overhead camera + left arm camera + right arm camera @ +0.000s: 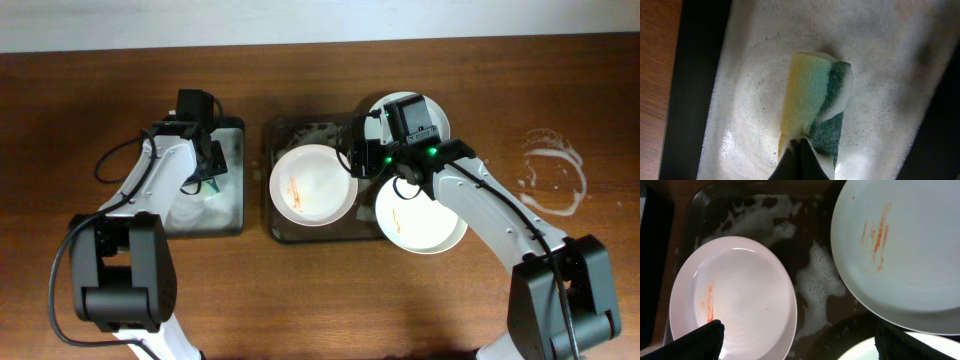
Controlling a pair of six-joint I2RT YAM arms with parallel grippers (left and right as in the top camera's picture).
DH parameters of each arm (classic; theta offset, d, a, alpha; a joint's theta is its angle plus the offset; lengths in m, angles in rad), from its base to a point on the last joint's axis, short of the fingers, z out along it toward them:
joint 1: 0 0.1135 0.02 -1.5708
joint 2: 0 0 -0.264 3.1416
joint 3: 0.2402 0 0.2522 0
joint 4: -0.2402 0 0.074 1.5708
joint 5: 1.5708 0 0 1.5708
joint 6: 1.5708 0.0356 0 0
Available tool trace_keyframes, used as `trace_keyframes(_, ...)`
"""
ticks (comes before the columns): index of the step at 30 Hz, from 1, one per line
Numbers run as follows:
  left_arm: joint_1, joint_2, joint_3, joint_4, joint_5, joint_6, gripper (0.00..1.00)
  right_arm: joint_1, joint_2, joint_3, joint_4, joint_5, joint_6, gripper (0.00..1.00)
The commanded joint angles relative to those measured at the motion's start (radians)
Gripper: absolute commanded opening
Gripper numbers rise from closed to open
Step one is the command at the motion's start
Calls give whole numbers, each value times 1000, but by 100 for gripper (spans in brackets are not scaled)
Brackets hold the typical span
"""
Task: Clean dirty plates on tray and stack at the side
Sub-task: 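Grasp the yellow-green sponge with the left gripper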
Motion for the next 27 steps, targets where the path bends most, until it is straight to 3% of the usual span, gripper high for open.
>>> trace_keyframes(1,5,27,14,-16,-22,-17,1,5,4,17,6,12,5,96)
trace_keyframes(14,24,37,21,-125,-150,-17,1,5,4,17,10,11,5,97)
trace_keyframes(20,21,37,193,-220,-148,-6,24,5,4,17,15,11,5,97)
trace_keyframes(23,21,37,348,-286,-49,-7,42,5,4,17,14,11,5,97)
trace_keyframes(27,20,42,368,-283,93,-124,44,5,4,17,16,8,5,97)
